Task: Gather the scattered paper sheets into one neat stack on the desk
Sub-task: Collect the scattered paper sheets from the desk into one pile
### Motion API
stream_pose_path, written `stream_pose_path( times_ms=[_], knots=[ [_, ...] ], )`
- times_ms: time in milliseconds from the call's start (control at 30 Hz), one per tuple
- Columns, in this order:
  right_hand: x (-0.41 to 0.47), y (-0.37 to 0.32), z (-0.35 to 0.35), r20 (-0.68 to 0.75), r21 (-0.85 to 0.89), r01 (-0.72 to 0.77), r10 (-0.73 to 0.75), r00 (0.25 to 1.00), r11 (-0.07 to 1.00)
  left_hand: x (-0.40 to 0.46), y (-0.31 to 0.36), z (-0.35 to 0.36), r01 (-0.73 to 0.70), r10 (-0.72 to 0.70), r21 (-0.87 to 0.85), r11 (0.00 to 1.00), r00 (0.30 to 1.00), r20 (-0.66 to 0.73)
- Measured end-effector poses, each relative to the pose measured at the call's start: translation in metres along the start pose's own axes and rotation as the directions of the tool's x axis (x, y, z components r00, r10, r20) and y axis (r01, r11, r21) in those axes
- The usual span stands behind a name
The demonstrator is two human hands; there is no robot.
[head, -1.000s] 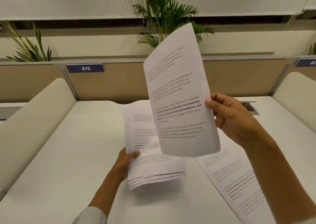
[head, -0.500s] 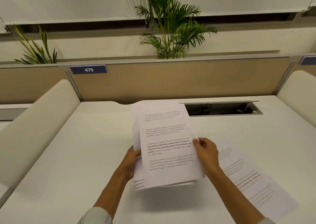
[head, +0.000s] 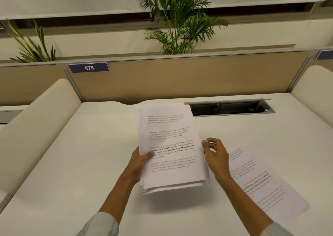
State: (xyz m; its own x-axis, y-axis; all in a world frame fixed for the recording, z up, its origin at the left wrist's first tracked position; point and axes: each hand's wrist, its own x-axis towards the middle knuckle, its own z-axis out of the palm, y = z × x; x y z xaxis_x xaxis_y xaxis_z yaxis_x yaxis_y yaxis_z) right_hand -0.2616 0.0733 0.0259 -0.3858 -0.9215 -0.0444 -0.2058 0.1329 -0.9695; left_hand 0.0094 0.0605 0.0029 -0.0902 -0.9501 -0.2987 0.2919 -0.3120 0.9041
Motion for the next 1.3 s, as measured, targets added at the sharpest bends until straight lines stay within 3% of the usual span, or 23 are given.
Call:
stream_pose_path(
  times_ms=[67, 100, 200, 267, 367, 633, 700, 800, 933, 1067, 1300],
  knots=[
    [0.006, 0.012, -0.022, 0.053, -0.165, 0.047, -0.039, 0.998, 0.985, 0.002, 0.001, -0.003, -0.005, 0.005, -0.016, 1.0, 0.999, -0.032],
    [0.009, 0.019, -0.035, 0.114, -0.331, 0.081, -0.045, 0.992, 0.94, 0.004, 0.001, -0.005, -0.009, 0.009, -0.018, 1.0, 0.999, -0.044],
    [0.012, 0.036, -0.064, 0.336, -0.81, 0.206, 0.147, 0.93, 0.549, 0.008, 0.006, -0.009, -0.015, 0.015, -0.001, 1.0, 0.998, -0.065],
    [0.005, 0.044, -0.068, 0.368, -0.889, 0.226, 0.326, 0.871, 0.399, 0.012, 0.011, -0.011, -0.02, 0.02, 0.007, 1.0, 0.997, -0.076],
    [0.0, 0.05, -0.063, 0.368, -0.882, 0.204, 0.353, 0.86, 0.424, 0.016, 0.016, -0.012, -0.027, 0.027, 0.004, 1.0, 0.996, -0.085],
    [-0.014, 0.056, -0.048, 0.258, -0.915, 0.203, 0.119, 0.959, 0.348, 0.014, 0.01, -0.005, -0.015, 0.013, -0.019, 1.0, 0.996, -0.091],
    [-0.013, 0.05, -0.056, 0.187, -0.888, 0.148, 0.047, 0.981, 0.435, 0.013, 0.007, -0.005, -0.01, 0.006, -0.036, 0.999, 0.996, -0.092],
    [-0.005, 0.027, -0.073, 0.043, -0.751, 0.067, -0.052, 0.998, 0.657, 0.012, 0.005, -0.004, -0.008, 0.004, -0.047, 0.999, 0.996, -0.09],
    [0.004, -0.031, -0.071, -0.031, -0.558, 0.164, -0.217, 0.976, 0.813, 0.012, 0.007, 0.004, -0.01, 0.006, -0.042, 0.999, 0.997, -0.074],
    [-0.001, -0.084, -0.028, 0.046, -0.534, 0.29, -0.315, 0.948, 0.795, 0.011, 0.008, 0.023, -0.013, 0.011, -0.041, 0.999, 0.999, -0.038],
    [-0.032, -0.111, 0.058, 0.278, -0.595, 0.393, -0.28, 0.919, 0.701, -0.003, 0.001, 0.058, -0.018, 0.019, -0.029, 0.999, 0.998, 0.063]
  ],
)
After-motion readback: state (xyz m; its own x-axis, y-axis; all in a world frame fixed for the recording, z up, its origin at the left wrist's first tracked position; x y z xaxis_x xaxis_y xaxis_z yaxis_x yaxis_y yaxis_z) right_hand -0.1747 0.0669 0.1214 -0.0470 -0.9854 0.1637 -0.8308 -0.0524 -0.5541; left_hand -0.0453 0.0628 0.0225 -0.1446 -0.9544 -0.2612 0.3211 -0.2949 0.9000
